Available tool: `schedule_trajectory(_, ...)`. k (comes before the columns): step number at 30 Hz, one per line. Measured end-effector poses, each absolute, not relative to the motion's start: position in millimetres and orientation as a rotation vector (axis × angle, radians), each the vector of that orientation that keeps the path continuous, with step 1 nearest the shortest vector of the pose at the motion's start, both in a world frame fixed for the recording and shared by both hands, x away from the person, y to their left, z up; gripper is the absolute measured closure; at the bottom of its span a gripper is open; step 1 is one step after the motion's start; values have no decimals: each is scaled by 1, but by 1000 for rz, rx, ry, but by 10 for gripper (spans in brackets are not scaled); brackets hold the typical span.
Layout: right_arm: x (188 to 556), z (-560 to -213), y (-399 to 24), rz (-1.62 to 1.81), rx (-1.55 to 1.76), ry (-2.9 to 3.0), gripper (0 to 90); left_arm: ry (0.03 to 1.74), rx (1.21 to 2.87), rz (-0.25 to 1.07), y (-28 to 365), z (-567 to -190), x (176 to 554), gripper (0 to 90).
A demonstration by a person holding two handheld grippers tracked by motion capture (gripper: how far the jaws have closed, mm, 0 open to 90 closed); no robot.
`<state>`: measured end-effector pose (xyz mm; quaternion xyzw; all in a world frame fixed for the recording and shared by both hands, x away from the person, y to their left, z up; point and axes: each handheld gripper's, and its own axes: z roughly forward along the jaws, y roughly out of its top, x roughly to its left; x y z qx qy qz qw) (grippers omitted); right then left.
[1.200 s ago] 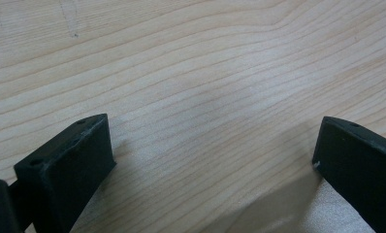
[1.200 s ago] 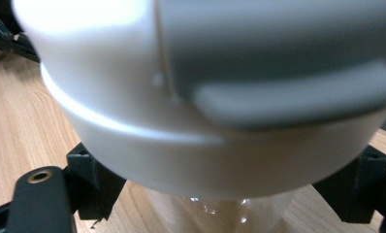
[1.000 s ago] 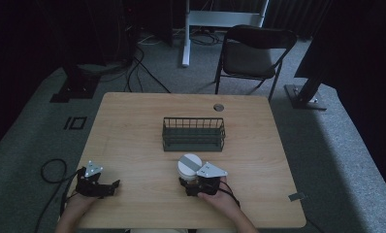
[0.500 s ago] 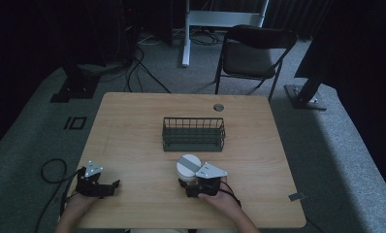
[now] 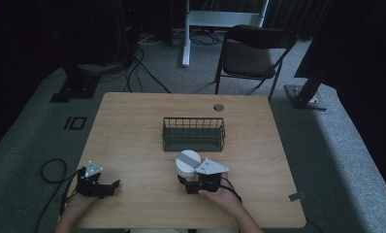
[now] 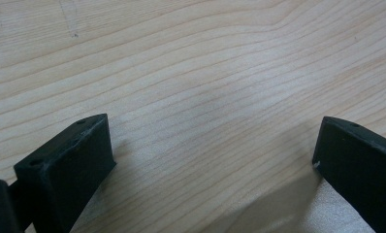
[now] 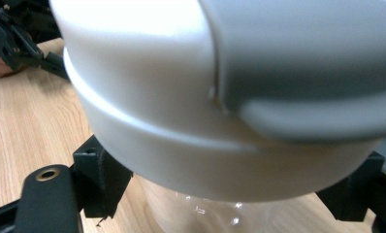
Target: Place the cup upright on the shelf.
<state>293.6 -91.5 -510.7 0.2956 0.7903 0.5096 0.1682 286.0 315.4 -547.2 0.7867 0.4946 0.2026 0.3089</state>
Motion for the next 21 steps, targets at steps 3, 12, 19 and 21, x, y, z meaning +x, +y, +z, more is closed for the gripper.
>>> schedule_trajectory(3,296,-505,-93,1460,845,2230,186,1307,2079,535,315,-547,286,11)
schedule_trajectory(12,306,-481,-97,1501,856,2181,186,1307,2079,535,315,-547,286,11)
schedule_trajectory(19,318,-464,-100,1502,862,2136,186,1309,2076,535,315,-547,286,11)
schedule_trajectory(21,321,-458,-101,1505,864,2120,186,1307,2078,537,315,-547,286,11)
